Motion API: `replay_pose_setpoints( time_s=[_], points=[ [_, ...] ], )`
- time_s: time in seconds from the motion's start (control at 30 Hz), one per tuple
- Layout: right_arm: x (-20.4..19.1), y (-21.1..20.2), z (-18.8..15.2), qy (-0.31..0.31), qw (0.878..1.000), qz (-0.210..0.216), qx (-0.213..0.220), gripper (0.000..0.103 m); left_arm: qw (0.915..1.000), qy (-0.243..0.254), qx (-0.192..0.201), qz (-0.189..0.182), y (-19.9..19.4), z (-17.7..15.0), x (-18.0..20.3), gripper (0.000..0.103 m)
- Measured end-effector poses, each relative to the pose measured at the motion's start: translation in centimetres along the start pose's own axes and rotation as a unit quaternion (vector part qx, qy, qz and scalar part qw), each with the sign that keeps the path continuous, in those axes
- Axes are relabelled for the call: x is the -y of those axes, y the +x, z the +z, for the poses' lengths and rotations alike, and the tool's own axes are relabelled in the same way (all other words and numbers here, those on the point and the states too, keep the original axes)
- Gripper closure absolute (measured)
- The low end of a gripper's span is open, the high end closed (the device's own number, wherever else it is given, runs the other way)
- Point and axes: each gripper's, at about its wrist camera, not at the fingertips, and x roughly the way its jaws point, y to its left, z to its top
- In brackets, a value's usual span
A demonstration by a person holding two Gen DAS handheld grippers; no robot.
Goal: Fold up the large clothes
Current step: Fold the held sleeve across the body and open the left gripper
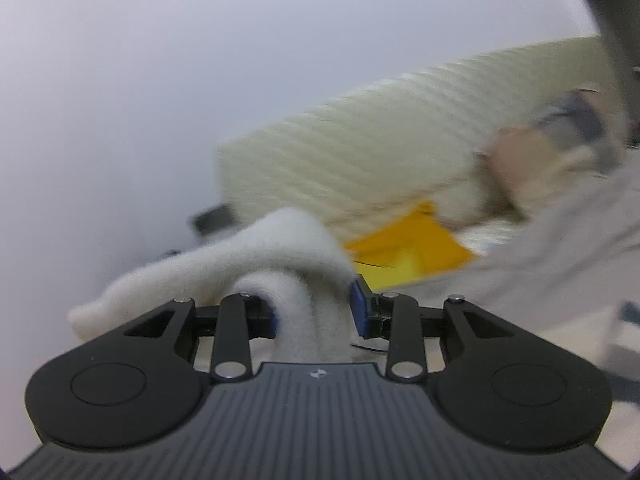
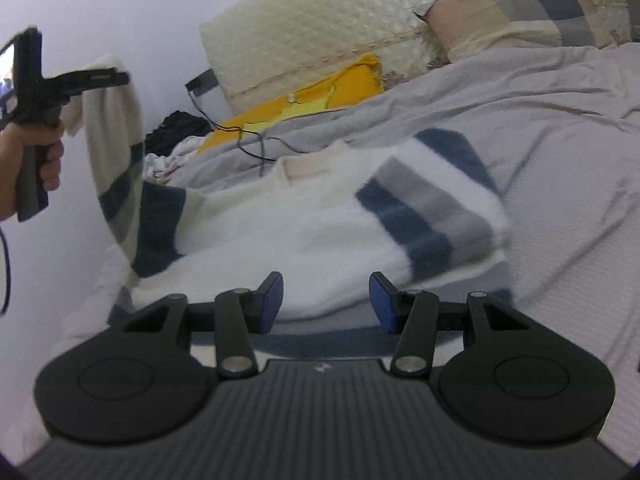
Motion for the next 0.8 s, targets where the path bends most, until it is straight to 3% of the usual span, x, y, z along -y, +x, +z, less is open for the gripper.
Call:
replay_pose_setpoints(
  time_s=[0.1,0.27,0.47,0.57,0.63,0.67,0.8],
  points=[
    [1.5,-0.1,0.1,0.028,1.0,-0.008,-0.011,0.052,0.9989,-0.006,-0.014,-0.044,-1.4,-1.4,6.0,0.065],
    [3.2,-1.4,-0.2,0.054,0.999,-0.004,-0.006,0.052,0.9923,-0.039,-0.056,-0.103,-2.5,-6.5,14.6,0.065],
    [4.2,-2.0,-0.4,0.059,0.998,0.005,0.005,0.052,0.9776,-0.07,-0.13,-0.15,-0.2,-12.7,20.3,0.065],
    [4.4,-2.0,-0.4,0.061,0.998,0.008,0.014,0.052,0.9734,-0.088,-0.144,-0.155,-0.2,-13.9,20.8,0.064],
    [4.6,-1.8,-0.4,0.066,0.998,0.009,0.016,0.052,0.9676,-0.114,-0.153,-0.166,0.7,-13.3,19.7,0.054],
    [4.7,-1.8,-0.3,0.069,0.997,0.009,0.017,0.052,0.9622,-0.133,-0.159,-0.176,0.5,-13.2,19.2,0.042],
    [4.9,-1.8,-0.1,0.07,0.997,0.009,0.031,0.051,0.9474,-0.203,-0.153,-0.194,-2.6,-12.1,15.8,0.03]
  ],
)
